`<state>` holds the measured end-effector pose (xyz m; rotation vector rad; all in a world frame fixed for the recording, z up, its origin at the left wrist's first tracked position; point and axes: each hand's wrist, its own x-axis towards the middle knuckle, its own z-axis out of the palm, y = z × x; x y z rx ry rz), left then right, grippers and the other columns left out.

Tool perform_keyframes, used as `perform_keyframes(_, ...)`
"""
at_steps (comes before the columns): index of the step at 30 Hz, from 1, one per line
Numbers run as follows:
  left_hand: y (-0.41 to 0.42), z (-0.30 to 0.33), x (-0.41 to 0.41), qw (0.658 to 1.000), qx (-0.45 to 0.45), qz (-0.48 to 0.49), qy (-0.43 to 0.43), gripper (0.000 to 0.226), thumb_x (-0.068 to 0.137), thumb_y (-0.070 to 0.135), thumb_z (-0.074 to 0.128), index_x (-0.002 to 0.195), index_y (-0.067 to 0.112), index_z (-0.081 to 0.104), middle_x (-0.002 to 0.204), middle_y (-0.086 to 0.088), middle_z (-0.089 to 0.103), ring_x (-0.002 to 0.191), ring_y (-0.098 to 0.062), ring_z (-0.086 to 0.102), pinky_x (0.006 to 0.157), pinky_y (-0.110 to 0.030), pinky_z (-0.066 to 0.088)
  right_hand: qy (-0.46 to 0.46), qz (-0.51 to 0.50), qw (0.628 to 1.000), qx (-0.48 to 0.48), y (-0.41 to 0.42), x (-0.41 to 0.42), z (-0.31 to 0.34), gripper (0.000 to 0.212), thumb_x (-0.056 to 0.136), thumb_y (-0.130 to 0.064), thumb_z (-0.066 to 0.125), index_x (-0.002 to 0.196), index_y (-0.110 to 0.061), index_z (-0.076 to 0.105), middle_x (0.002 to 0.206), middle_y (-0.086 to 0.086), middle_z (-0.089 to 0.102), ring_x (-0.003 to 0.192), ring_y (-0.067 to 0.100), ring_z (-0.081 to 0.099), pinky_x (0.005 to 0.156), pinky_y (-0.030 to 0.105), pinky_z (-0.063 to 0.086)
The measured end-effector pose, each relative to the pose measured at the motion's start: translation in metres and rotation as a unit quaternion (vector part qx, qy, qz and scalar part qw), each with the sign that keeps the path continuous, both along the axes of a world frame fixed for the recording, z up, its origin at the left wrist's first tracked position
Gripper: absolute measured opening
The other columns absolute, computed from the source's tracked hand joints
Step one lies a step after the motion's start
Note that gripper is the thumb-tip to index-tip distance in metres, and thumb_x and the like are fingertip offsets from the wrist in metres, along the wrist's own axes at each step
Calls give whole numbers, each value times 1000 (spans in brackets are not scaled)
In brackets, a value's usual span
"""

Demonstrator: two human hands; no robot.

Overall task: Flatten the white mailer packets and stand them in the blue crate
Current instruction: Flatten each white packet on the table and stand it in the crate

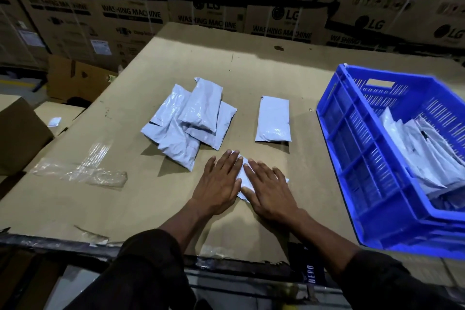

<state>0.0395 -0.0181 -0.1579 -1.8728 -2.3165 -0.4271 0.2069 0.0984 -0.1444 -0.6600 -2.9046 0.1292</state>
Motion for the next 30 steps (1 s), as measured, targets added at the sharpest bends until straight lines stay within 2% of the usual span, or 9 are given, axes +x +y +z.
perform_keyframes(5,0,-2,-2,999,-28,4,-14,62,105,41,25,159,14,35,166,-5,34,153,-22,30,116,-53,35,9,1,1000,7,0,0,-3,61,103,-54,26,156,-24,31,162,-3,29,147,20,30,115,48,26)
perform_keyframes(12,1,0,-2,997,-70,-2,-35,67,104,45,15,160,16,33,168,-5,28,156,-21,23,122,-55,25,-3,8,1000,-10,1,2,1,65,103,-57,18,156,-22,30,164,-1,26,148,21,29,115,46,27)
perform_keyframes(16,0,-3,-5,997,-70,4,-27,64,104,44,20,159,15,36,167,-5,32,155,-22,28,119,-54,28,-5,13,1000,-6,0,1,3,62,104,-56,23,155,-23,32,163,-4,27,148,22,27,115,48,26)
perform_keyframes(18,-1,-2,-4,996,-78,7,-35,67,104,46,15,162,17,29,170,-4,24,157,-20,20,122,-54,23,-17,11,1000,-14,-2,0,7,65,103,-59,19,156,-24,31,164,-6,25,149,21,23,115,51,25)
perform_keyframes(20,0,1,-3,996,-84,5,-39,72,100,49,5,164,19,19,172,-1,11,159,-18,9,125,-52,14,-30,14,999,-33,-1,4,9,70,100,-65,14,158,-27,24,166,-9,16,152,20,12,118,53,18)
perform_keyframes(22,-1,2,-3,995,-91,4,-44,75,98,50,1,165,19,15,173,1,5,159,-17,6,126,-51,12,-41,29,998,-39,0,12,11,71,98,-68,18,158,-30,20,167,-10,9,152,22,9,117,53,15)
perform_keyframes(25,-4,-2,-2,999,-42,10,-32,67,104,48,19,161,16,31,170,-2,22,156,-22,24,120,-56,31,-32,55,998,-23,3,21,13,68,98,-65,31,156,-29,27,166,-4,18,147,24,26,112,48,29)
perform_keyframes(28,-9,-4,-1,996,4,-24,-82,75,100,60,36,161,16,31,171,-2,17,158,-19,14,123,-48,21,-4,38,998,-56,5,20,21,63,99,-60,36,152,-26,36,163,-2,27,141,22,36,110,43,33)
perform_keyframes(30,-12,-3,-1,993,54,-67,-83,80,92,56,57,157,13,38,170,-8,22,157,-25,21,122,-42,24,34,22,995,-96,7,19,27,58,100,-56,38,148,-25,41,160,-3,32,138,20,39,108,41,36)
